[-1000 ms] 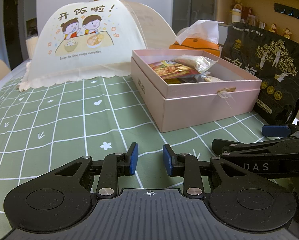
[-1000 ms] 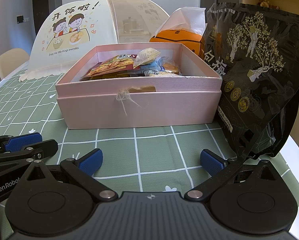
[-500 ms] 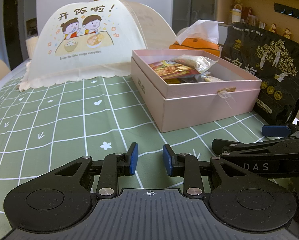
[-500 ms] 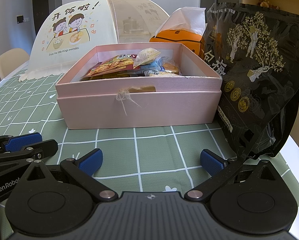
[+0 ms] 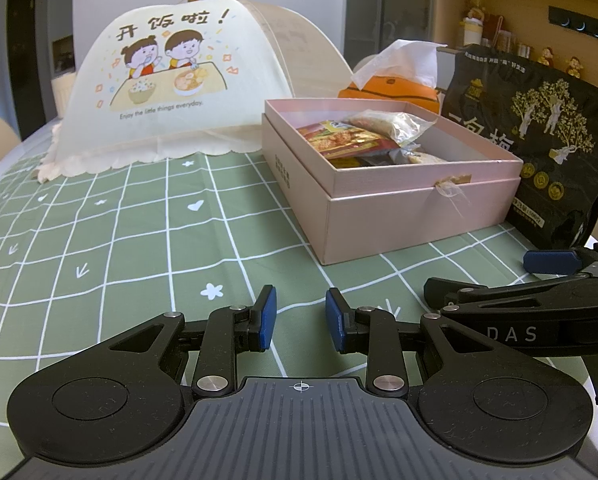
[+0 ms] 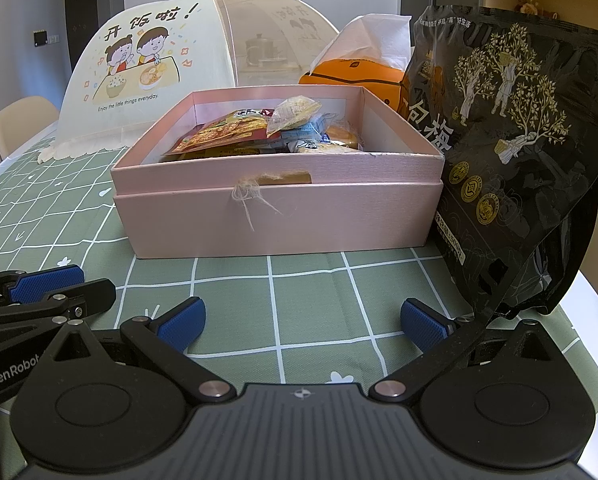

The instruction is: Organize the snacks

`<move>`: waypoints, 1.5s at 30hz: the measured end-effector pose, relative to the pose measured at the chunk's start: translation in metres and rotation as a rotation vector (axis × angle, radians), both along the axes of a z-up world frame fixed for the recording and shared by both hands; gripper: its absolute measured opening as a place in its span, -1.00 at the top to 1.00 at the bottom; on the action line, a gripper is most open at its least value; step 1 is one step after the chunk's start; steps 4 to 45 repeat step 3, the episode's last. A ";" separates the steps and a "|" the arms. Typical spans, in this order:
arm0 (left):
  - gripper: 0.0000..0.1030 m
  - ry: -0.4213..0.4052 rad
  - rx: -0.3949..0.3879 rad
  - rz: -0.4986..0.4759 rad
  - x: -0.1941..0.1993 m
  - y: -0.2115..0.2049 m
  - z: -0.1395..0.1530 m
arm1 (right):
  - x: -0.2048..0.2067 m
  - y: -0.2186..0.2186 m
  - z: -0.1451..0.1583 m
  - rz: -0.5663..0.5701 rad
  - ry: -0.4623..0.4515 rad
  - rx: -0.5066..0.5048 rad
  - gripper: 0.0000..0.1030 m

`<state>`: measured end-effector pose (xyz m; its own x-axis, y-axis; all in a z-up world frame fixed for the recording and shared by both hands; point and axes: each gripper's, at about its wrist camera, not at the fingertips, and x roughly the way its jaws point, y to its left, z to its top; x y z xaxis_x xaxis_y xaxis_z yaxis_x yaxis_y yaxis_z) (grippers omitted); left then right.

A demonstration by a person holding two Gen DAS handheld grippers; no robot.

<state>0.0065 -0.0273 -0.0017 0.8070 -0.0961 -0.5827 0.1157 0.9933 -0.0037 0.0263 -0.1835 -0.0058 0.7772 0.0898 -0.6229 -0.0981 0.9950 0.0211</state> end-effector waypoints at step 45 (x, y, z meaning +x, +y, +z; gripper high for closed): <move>0.39 0.000 -0.003 -0.001 0.000 0.001 0.000 | 0.000 0.000 0.000 0.000 0.000 0.000 -1.00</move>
